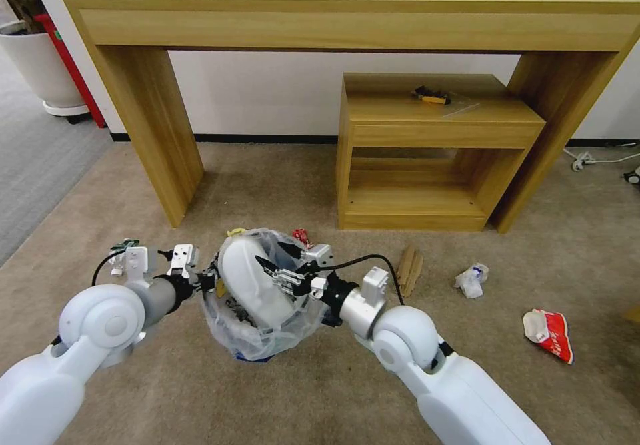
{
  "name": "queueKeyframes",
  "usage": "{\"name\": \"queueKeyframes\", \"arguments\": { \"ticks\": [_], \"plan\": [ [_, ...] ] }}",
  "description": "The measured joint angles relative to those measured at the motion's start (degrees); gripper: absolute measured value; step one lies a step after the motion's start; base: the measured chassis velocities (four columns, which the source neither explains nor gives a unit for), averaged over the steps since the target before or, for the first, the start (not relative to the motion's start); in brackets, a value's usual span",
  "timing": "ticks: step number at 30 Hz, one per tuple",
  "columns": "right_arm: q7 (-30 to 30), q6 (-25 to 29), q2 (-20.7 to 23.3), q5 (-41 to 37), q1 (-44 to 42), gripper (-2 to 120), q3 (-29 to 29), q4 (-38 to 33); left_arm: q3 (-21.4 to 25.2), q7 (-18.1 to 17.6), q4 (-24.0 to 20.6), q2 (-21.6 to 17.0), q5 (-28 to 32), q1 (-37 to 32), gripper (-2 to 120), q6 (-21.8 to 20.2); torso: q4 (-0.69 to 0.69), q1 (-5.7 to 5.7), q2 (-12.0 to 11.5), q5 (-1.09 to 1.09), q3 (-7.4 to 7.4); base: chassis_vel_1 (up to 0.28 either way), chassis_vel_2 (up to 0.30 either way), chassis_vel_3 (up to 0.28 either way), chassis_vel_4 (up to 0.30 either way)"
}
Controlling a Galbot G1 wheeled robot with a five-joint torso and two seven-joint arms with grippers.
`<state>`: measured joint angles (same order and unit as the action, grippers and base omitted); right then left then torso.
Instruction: Pick up the trash bin and place the garbage on the floor into it.
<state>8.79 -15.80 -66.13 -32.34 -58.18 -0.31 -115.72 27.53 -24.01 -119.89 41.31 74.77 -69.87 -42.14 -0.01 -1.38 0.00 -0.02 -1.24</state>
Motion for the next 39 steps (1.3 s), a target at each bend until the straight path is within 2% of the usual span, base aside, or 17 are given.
{"name": "queueKeyframes", "arguments": {
  "ticks": [1, 3, 4, 5, 14, 15, 16, 17, 19, 21, 23, 24, 26, 27, 29, 34, 39],
  "plan": [
    [-0.35, -0.29, 0.59, -0.03, -0.54, 88, 1.60, -0.73, 0.76, 0.07, -0.08, 0.00, -0.11, -0.79, 0, 0.00, 0.00, 0.00, 0.00, 0.01, 0.00, 0.000, 0.000, 0.000, 0.000],
    [-0.68, -0.51, 1.42, -0.04, -1.34, 89, 3.78, -1.33, 1.96, 0.47, -0.15, 0.03, -0.66, -2.13, 0, 0.00, -0.01, 0.00, 0.00, 0.00, 0.00, 0.000, 0.000, 0.000, 0.000],
    [-0.98, -0.55, 2.37, -0.03, -2.23, 96, 5.94, -1.68, 3.47, 1.08, -0.18, 0.24, -1.55, -3.79, 0, 0.00, 0.00, 0.00, 0.00, 0.01, 0.00, 0.000, 0.000, 0.000, 0.000],
    [-1.75, -0.53, 3.59, 0.00, -3.48, 99, 8.38, -1.96, 5.35, 1.95, -0.35, 0.59, -2.82, -6.05, 0, 0.00, 0.00, 0.00, 0.00, 0.01, 0.00, 0.000, 0.000, 0.000, 0.000],
    [-3.77, -0.20, 6.02, 0.39, -8.62, 100, 15.98, -2.05, 11.35, 4.57, -1.77, 2.24, -5.99, -13.40, 0, 0.00, 0.00, 0.00, 0.01, 0.00, 0.00, 0.000, 0.000, 0.000, 0.000],
    [-3.78, -0.02, 6.04, 0.70, -10.17, 100, 17.73, -1.97, 12.78, 5.88, -1.98, 2.82, -7.81, -14.83, 0, 0.00, 0.00, 0.00, 0.01, 0.01, 0.00, 0.000, 0.000, 0.000, 0.000],
    [-3.67, 0.62, 5.79, 1.62, -13.22, 100, 21.44, -1.48, 14.97, 8.78, -2.00, 3.80, -11.17, -16.67, 0, 0.00, 0.00, 0.00, 0.01, 0.01, 0.00, 0.000, 0.000, 0.000, 0.000],
    [-3.46, 1.07, 5.56, 2.15, -14.77, 100, 23.26, -1.33, 15.94, 9.90, -1.99, 4.24, -12.19, -17.51, 0, 0.00, 0.02, 0.00, 0.01, 0.01, 0.00, 0.000, 0.000, 0.000, 0.000],
    [-3.34, 1.32, 5.38, 2.40, -15.67, 100, 24.28, -1.29, 16.30, 10.23, -1.98, 4.45, -12.49, -17.85, 0, 0.00, 0.01, 0.00, 0.01, 0.01, 0.00, 0.000, 0.000, 0.000, 0.000],
    [-2.39, 2.89, 3.79, 3.92, -20.95, 100, 30.39, -1.23, 17.52, 12.37, -1.78, 5.25, -13.66, -19.06, 0, 0.00, -0.01, 0.01, 0.01, 0.00, 0.00, 0.000, 0.000, 0.000, 0.000],
    [-1.93, 3.52, 2.98, 4.36, -22.53, 100, 32.29, -1.33, 17.96, 13.30, -1.73, 5.46, -14.19, -19.53, 0, 0.01, -0.02, 0.01, 0.01, -0.01, 0.00, 0.000, 0.000, 0.000, 0.000],
    [-1.33, 4.51, 1.42, 4.98, -25.18, 100, 35.08, -1.37, 19.45, 14.87, -1.72, 6.27, -15.23, -20.99, 0, 0.01, -0.05, 0.00, 0.01, 0.02, 0.00, 0.000, 0.000, 0.000, 0.000],
    [-0.07, 5.97, -1.40, 5.65, -29.16, 100, 39.51, -1.60, 22.81, 18.44, -2.19, 9.10, -17.73, -24.94, 0, 0.03, 0.00, 0.00, 0.01, -0.01, 0.00, 0.000, 0.000, 0.000, 0.000],
    [-0.07, 5.97, -1.40, 5.65, -29.16, 100, 39.51, -1.60, 22.81, 18.44, -2.19, 9.10, -17.73, -24.94, 0, 0.03, 0.00, 0.00, 0.01, -0.01, 0.00, 0.000, 0.000, 0.000, 0.000],
    [0.90, 7.09, -2.82, 6.02, -31.94, 100, 42.66, -1.69, 25.57, 21.14, -2.72, 11.53, -19.75, -28.57, 0, 0.02, 0.01, 0.00, 0.01, 0.00, 0.01, 0.000, 0.000, 0.000, 0.000],
    [2.22, 8.75, -4.68, 6.16, -35.76, 100, 47.26, -1.82, 29.59, 24.85, -3.25, 14.34, -22.27, -32.61, 0, 0.02, 0.00, 0.01, 0.01, -0.01, 0.01, 0.000, 0.000, 0.000, 0.000],
    [2.47, 9.54, -6.18, 6.39, -37.44, 100, 48.89, -1.82, 31.92, 26.32, -3.95, 15.61, -23.17, -34.69, 0, 0.02, 0.00, 0.01, 0.01, 0.00, 0.00, 0.000, 0.000, 0.000, 0.000]
  ]
}}
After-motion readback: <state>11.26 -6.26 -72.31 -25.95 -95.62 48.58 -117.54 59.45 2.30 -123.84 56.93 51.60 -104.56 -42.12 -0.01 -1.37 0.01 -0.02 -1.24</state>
